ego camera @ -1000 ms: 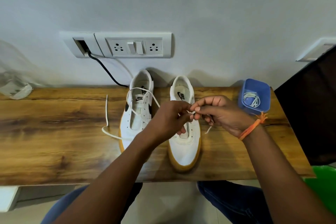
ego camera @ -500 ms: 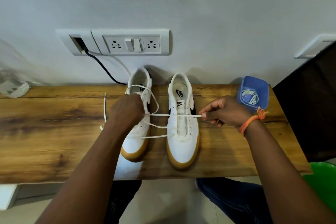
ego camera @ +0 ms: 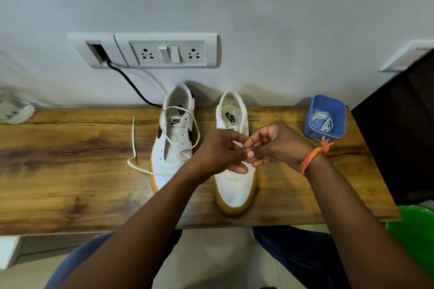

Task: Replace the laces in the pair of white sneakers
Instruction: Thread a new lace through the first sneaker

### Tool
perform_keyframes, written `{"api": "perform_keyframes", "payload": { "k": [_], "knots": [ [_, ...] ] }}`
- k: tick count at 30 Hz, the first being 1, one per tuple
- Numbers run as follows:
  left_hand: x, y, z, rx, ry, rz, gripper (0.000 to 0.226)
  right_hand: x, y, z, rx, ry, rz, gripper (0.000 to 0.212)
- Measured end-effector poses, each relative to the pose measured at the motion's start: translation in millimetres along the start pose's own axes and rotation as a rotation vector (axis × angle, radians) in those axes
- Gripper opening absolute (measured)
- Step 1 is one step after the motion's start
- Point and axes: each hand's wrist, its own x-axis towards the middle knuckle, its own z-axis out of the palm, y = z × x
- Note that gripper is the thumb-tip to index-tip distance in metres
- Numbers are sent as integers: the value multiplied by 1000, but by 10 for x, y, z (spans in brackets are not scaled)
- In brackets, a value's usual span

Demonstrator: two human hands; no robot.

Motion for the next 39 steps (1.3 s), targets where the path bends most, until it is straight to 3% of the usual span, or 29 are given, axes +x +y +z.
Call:
{"api": "perform_keyframes", "payload": {
  "k": [7, 13, 15, 18, 21, 23, 31, 35, 39],
  "knots": [
    [-33, 57, -96, -111, 37, -150, 22, -16, -25, 44, -59, -43, 53, 24],
    [-59, 88, -212, -99, 28, -259, 12, -21, -19, -27, 72, 2, 61, 22],
    [-11, -10, -222, 182, 140, -171, 7, -6, 0, -69, 4, 74, 59, 19],
    [56, -167, -96, 711, 309, 105, 8, 43, 101, -71, -303, 209, 92, 15],
    [64, -291, 89, 1064, 368, 356, 9, 72, 185, -17, -459, 140, 179, 15],
    [81, -378, 159, 1180, 382, 371, 12, 74, 210, 16, -495, 88, 216, 16],
    [239, -670, 226, 878, 480, 219, 20, 138, 333, 66, -542, 64, 216, 10],
    [273, -692, 204, 570, 411, 92, 36, 201, 442, 122, -600, 70, 168, 12],
    [338, -693, 157, 529, 336, -9, 39, 236, 496, 140, -622, 95, 144, 14]
  ]
}}
